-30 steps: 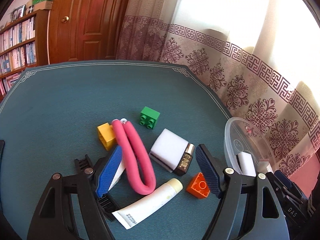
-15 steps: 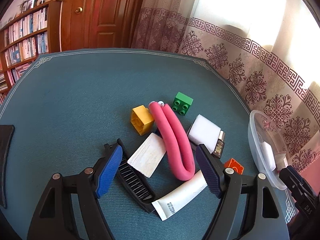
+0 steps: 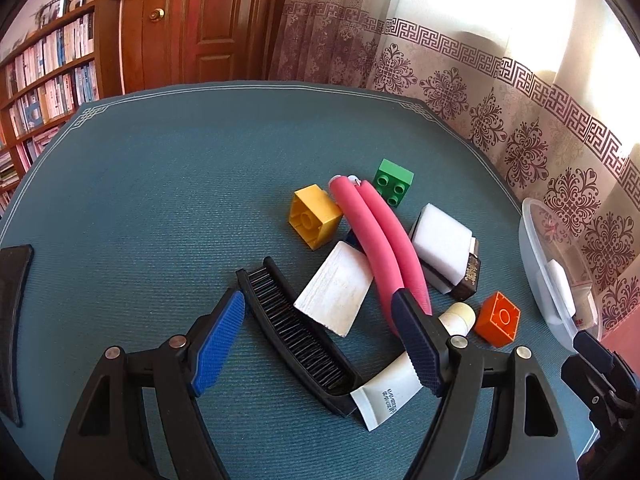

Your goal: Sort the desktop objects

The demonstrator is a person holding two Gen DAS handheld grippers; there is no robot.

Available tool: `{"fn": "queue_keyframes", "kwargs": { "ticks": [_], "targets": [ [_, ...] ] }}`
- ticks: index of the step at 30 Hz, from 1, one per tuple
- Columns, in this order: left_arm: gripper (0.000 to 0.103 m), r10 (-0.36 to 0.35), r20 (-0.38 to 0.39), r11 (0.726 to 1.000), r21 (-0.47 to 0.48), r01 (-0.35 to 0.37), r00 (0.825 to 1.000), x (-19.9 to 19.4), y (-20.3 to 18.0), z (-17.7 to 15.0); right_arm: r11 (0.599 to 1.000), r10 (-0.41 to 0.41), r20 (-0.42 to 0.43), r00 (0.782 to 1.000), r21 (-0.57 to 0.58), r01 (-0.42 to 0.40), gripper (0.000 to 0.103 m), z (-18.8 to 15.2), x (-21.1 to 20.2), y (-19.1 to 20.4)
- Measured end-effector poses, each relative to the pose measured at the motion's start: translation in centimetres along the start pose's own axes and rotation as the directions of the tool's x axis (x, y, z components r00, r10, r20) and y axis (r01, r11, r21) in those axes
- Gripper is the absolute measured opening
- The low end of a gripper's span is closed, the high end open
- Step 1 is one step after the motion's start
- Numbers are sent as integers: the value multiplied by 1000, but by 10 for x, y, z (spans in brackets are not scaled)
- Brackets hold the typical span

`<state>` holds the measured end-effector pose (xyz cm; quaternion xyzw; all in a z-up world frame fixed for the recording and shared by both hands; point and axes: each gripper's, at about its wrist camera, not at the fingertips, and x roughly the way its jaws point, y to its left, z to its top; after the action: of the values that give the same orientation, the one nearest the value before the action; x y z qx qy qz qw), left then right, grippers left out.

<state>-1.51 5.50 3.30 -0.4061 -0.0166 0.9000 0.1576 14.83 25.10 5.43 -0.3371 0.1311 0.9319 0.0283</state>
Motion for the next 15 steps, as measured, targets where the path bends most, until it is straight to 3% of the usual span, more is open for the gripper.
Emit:
{"fn": "queue_keyframes", "kwargs": {
  "ticks": [15],
  "targets": [
    [79,32,-3,995,90,-31,999,11,-6,2,996,81,-69,994,-21,-83,79,-16,11,21]
  ]
}}
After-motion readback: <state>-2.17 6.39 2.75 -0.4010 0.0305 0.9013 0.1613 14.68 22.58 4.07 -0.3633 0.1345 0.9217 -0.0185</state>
